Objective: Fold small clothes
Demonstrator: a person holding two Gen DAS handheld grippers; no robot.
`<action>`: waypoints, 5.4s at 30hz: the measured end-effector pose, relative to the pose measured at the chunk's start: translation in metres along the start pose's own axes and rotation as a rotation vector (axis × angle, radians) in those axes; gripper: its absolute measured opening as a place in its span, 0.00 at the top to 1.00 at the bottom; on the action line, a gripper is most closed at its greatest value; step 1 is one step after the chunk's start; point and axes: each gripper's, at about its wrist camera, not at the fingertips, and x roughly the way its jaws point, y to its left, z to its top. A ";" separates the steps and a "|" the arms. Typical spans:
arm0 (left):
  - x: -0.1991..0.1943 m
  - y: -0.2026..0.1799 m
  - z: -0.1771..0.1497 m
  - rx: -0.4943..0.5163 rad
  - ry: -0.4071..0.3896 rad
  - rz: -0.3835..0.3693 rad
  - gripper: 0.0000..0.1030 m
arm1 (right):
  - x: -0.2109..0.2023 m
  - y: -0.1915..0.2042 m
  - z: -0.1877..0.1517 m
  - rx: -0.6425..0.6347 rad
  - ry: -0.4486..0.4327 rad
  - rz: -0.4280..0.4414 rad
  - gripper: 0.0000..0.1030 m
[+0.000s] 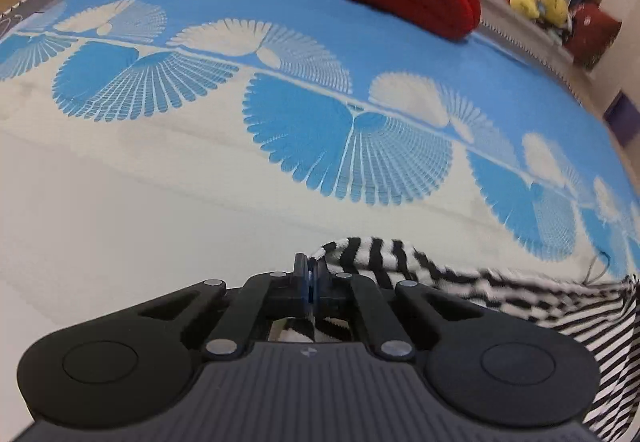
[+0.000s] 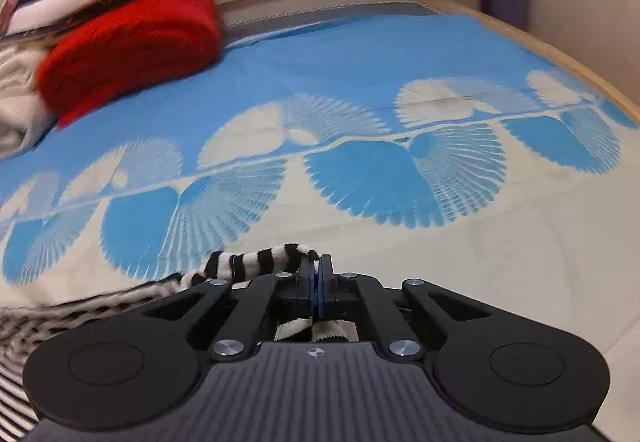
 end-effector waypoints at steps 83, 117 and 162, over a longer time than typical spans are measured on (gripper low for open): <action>-0.062 0.035 -0.034 -0.044 0.157 -0.165 0.88 | -0.131 -0.028 -0.040 0.009 0.069 0.035 0.48; -0.076 -0.149 -0.036 0.060 0.137 -0.575 0.48 | -0.134 0.014 -0.030 0.089 0.043 0.402 0.42; -0.054 -0.191 -0.121 0.755 0.362 -0.402 0.46 | -0.087 -0.029 -0.084 -0.158 0.447 0.247 0.91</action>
